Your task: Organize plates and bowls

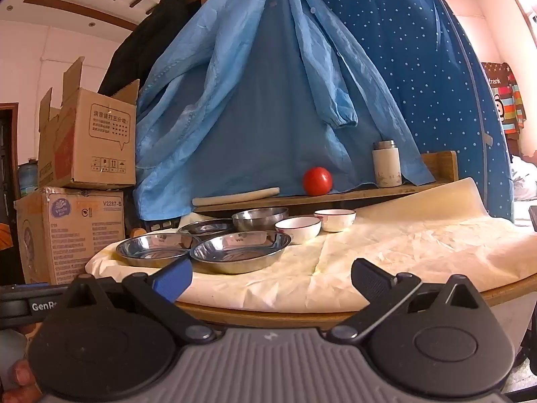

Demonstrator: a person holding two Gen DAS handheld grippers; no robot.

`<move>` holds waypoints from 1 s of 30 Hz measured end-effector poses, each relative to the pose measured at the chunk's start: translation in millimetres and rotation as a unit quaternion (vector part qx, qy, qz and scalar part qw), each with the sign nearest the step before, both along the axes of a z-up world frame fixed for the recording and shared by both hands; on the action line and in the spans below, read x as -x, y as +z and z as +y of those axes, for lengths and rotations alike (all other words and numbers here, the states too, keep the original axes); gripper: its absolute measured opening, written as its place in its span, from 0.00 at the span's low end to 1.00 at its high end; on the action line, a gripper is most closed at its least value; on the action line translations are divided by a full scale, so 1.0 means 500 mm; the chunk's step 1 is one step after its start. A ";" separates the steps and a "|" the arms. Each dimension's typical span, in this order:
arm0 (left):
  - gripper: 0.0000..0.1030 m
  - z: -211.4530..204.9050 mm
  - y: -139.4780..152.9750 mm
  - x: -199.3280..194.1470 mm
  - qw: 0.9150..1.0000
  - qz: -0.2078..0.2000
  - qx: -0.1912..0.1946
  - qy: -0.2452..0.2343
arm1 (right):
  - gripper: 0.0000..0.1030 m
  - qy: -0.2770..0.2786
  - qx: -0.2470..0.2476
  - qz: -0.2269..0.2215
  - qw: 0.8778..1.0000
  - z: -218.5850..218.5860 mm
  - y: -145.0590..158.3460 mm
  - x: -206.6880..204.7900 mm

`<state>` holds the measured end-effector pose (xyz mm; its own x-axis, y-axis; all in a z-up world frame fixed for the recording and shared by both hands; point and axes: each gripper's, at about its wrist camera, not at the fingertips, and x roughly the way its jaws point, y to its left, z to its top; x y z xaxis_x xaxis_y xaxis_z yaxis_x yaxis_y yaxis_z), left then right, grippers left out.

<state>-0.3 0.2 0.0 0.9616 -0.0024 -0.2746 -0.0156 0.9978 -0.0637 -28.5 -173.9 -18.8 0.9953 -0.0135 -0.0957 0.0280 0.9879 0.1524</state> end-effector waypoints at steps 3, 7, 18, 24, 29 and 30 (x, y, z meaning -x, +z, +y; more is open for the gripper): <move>0.99 0.000 0.000 0.001 1.000 -0.002 0.000 -0.001 | 1.00 -0.001 0.001 -0.004 1.000 0.000 0.001 0.000; 0.99 -0.004 0.005 0.004 1.000 -0.002 -0.004 -0.003 | 1.00 0.000 -0.002 0.002 1.000 -0.001 0.002 -0.002; 0.99 -0.006 0.004 0.002 1.000 -0.001 -0.008 -0.005 | 1.00 0.000 -0.004 0.004 1.000 -0.004 0.003 -0.004; 0.99 -0.006 0.003 -0.003 1.000 0.000 -0.008 -0.006 | 1.00 0.000 -0.005 0.005 1.000 -0.004 0.002 -0.005; 0.99 -0.006 0.003 -0.003 1.000 0.000 -0.008 -0.006 | 1.00 0.000 -0.005 0.005 1.000 -0.004 0.001 -0.005; 0.99 -0.006 0.003 -0.003 1.000 0.000 -0.008 -0.006 | 1.00 0.000 -0.005 0.005 1.000 -0.004 0.001 -0.005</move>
<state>1.2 -3.0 1.4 0.9614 -0.0093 -0.2751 -0.0037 0.9989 -0.0467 -26.1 -175.8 -18.3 0.9944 -0.0125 -0.1048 0.0294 0.9865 0.1613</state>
